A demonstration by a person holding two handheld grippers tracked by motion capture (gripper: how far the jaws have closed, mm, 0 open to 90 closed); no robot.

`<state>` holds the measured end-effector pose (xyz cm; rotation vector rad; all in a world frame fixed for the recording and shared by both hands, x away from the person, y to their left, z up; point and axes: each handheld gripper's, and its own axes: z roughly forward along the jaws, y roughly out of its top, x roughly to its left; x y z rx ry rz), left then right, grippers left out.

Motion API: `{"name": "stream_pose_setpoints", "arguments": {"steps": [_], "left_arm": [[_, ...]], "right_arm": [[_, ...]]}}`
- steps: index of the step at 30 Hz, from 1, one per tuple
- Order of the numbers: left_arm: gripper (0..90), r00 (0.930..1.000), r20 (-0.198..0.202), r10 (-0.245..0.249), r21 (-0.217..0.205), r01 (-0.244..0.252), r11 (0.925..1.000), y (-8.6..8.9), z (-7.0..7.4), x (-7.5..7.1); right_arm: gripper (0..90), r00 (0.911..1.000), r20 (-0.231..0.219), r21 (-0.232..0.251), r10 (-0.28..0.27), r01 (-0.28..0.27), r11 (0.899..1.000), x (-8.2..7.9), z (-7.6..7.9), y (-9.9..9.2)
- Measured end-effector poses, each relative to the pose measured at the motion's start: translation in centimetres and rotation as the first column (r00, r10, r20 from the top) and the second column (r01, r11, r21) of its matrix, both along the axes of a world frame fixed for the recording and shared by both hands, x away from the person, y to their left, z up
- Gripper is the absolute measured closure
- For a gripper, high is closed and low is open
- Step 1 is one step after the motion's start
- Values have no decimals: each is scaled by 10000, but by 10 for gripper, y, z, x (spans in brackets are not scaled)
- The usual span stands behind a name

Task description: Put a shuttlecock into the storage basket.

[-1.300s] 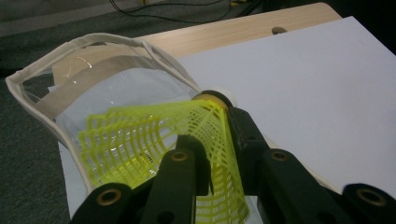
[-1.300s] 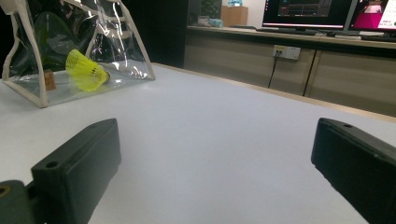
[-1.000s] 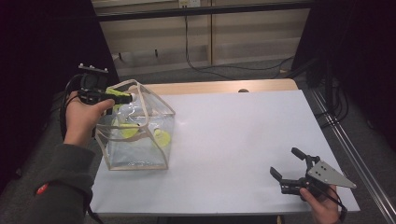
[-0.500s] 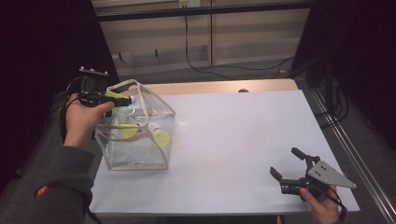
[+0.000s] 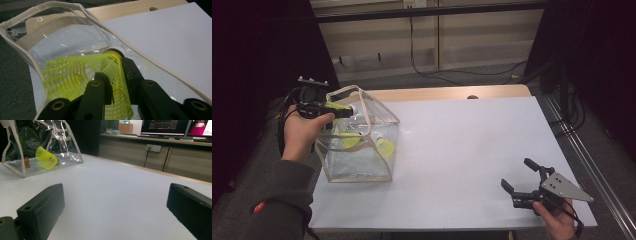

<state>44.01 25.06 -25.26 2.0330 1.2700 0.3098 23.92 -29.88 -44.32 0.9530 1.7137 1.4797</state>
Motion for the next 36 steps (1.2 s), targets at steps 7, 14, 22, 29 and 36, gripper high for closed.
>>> {"name": "stream_pose_setpoints", "arguments": {"steps": [7, 14, 22, 29, 36], "left_arm": [[805, 10000, -39, -39, -13, 39, 10000, -1, -4, -2], [804, 9999, -120, -36, -3, 36, 10000, -1, -8, -2], [804, 9998, -159, -134, 0, 134, 9999, -1, -11, -4], [804, 9998, -187, -60, -145, 57, 9999, 2, -14, -6], [804, 9999, -140, -42, -156, 39, 9999, 3, -13, -7]], "right_arm": [[14, 10000, -10, -16, 8, -8, 10000, 0, 0, 0], [14, 10000, -1, -28, 4, -4, 10000, 0, 0, 0], [14, 10000, 7, -29, 1, -1, 10000, 0, 0, 0], [14, 10000, -7, -43, -20, 20, 10000, 0, 0, 0], [14, 10000, 0, -61, 7, -7, 10000, 0, 0, 1]]}}
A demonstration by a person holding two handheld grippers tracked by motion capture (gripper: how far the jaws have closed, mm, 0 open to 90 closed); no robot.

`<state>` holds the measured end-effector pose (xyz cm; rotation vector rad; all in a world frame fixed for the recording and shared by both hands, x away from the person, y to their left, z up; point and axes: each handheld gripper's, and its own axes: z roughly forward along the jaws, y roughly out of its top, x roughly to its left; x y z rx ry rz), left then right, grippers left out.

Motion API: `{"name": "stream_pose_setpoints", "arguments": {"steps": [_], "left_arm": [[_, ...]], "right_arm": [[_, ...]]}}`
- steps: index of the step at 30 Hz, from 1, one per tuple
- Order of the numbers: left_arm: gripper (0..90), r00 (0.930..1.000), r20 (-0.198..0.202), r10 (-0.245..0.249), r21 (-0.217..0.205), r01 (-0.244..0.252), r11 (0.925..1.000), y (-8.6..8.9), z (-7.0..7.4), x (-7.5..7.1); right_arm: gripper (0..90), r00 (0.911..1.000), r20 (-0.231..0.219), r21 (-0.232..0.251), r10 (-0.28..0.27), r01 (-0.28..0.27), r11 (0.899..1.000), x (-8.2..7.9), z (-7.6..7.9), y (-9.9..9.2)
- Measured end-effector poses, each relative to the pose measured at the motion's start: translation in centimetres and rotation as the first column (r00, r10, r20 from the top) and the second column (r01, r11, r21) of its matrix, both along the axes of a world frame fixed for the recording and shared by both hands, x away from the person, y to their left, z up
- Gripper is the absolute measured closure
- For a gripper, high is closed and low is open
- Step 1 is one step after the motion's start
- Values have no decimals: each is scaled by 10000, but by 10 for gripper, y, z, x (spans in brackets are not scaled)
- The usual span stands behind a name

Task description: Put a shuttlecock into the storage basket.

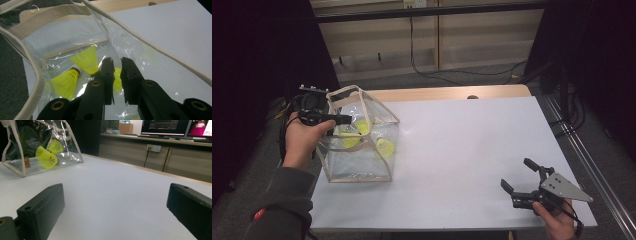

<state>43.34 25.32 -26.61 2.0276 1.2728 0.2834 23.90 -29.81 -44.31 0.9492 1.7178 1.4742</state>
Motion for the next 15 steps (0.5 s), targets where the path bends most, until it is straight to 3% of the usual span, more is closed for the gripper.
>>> {"name": "stream_pose_setpoints", "arguments": {"steps": [5, 15], "left_arm": [[784, 9999, 161, -19, -114, 21, 9999, -2, 6, -2], [646, 9989, 373, -274, -684, 299, 9972, -8, 13, -7]], "right_arm": [[14, 10000, -12, 12, -5, 5, 10000, 0, 0, 0], [14, 10000, 8, 13, -11, 11, 10000, 0, 0, 0]]}}
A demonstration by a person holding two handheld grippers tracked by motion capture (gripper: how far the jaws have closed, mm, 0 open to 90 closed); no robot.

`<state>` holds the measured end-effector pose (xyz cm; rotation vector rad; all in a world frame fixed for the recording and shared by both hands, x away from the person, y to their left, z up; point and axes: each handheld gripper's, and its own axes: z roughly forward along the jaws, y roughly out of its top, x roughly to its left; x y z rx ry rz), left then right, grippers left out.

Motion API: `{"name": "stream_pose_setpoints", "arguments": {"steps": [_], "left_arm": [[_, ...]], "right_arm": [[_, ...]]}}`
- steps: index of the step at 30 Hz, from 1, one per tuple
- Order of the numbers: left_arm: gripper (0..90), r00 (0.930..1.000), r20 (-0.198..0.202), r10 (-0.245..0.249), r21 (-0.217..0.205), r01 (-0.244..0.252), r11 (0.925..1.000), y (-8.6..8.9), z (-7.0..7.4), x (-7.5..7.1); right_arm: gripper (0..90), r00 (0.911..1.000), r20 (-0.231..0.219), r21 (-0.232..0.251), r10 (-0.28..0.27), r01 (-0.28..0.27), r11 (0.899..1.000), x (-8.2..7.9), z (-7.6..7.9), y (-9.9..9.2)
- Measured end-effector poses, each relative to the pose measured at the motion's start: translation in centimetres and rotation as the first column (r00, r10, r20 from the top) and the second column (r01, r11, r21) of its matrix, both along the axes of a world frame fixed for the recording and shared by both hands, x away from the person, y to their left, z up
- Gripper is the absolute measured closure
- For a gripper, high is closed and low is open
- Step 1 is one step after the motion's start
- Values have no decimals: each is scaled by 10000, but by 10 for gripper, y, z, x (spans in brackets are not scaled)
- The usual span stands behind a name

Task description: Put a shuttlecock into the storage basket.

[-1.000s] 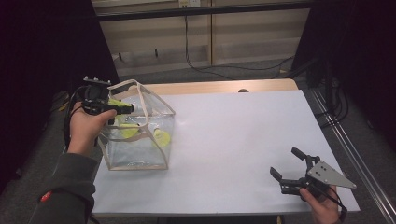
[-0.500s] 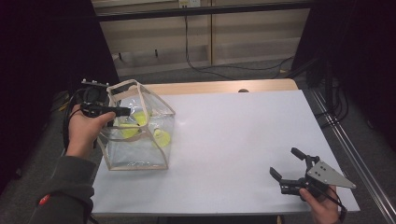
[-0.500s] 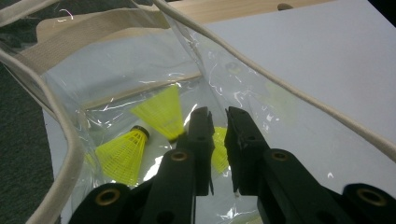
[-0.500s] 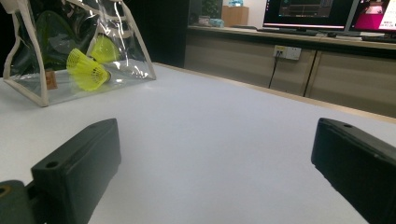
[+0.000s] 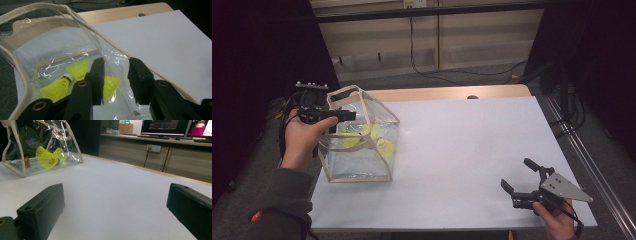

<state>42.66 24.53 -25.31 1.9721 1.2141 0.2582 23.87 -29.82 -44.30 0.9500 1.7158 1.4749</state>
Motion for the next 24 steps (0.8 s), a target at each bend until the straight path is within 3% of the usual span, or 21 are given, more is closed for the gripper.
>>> {"name": "stream_pose_setpoints", "arguments": {"steps": [21, 24], "left_arm": [[384, 9950, 519, -855, -866, 898, 9922, -18, 5, -20], [343, 9942, 566, -916, -830, 962, 9919, -19, 4, -21]], "right_arm": [[14, 10000, -18, -19, 23, -23, 10000, 0, 0, 0], [14, 10000, -23, -41, 14, -14, 10000, 0, 0, 0]]}}
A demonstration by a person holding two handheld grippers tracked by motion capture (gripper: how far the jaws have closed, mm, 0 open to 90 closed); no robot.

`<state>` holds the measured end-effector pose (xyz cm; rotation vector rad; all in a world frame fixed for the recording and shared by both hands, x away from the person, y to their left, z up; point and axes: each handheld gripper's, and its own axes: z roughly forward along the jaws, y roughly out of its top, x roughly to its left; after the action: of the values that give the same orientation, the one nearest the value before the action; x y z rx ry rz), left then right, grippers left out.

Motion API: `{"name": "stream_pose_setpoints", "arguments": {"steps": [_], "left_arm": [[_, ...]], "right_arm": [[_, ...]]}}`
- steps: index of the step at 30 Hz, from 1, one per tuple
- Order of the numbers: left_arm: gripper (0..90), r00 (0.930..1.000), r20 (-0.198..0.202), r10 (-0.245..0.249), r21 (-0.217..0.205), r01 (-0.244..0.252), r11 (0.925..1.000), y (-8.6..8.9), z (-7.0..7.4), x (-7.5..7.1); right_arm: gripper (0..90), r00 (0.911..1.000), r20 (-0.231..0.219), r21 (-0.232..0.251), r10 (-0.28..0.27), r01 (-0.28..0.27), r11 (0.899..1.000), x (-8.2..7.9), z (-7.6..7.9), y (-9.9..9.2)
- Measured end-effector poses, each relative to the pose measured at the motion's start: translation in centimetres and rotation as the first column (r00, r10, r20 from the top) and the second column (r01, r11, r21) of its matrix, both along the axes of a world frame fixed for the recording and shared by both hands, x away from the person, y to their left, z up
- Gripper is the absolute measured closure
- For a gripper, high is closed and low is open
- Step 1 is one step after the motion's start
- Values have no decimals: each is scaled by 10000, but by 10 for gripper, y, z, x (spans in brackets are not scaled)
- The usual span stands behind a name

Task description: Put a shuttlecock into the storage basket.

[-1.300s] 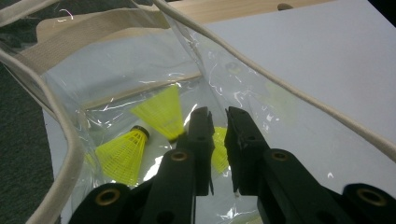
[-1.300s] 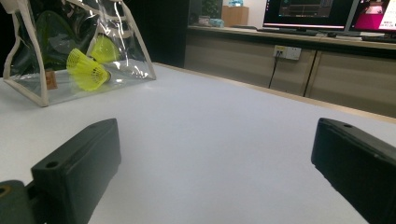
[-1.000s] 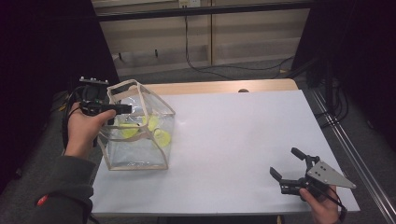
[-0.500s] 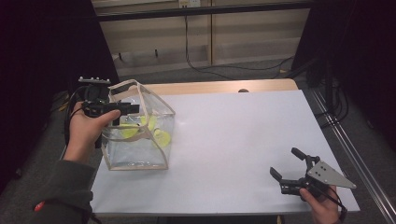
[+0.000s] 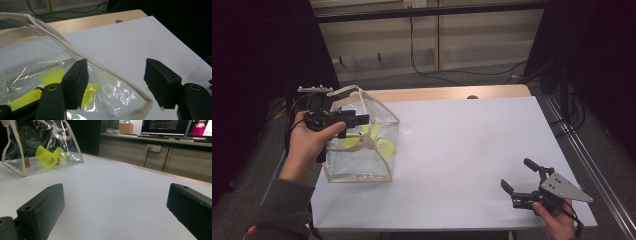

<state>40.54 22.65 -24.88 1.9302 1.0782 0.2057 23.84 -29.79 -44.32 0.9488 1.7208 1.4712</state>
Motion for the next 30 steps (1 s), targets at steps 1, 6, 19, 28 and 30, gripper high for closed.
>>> {"name": "stream_pose_setpoints", "arguments": {"steps": [1, 6, 19, 28, 30], "left_arm": [[327, 10000, 15, -5, -55, 5, 10000, 0, 0, -1], [297, 9999, 58, -154, -247, 155, 9996, -2, -1, -4], [232, 9977, 240, -627, -536, 640, 9965, -11, -1, -12], [210, 9947, 330, -972, -667, 992, 9928, -21, -4, -17], [208, 9939, 371, -1040, -677, 1064, 9920, -23, -4, -18]], "right_arm": [[14, 10000, -3, -2, -1, 1, 10000, 0, 0, 0], [14, 10000, 4, 0, 16, -16, 10000, 0, 0, 0], [14, 10000, -14, 9, 28, -28, 10000, 0, 0, 1], [14, 10000, -24, 13, 26, -26, 10000, 0, 0, 1], [14, 10000, -11, 15, 27, -27, 10000, 0, 0, 1]]}}
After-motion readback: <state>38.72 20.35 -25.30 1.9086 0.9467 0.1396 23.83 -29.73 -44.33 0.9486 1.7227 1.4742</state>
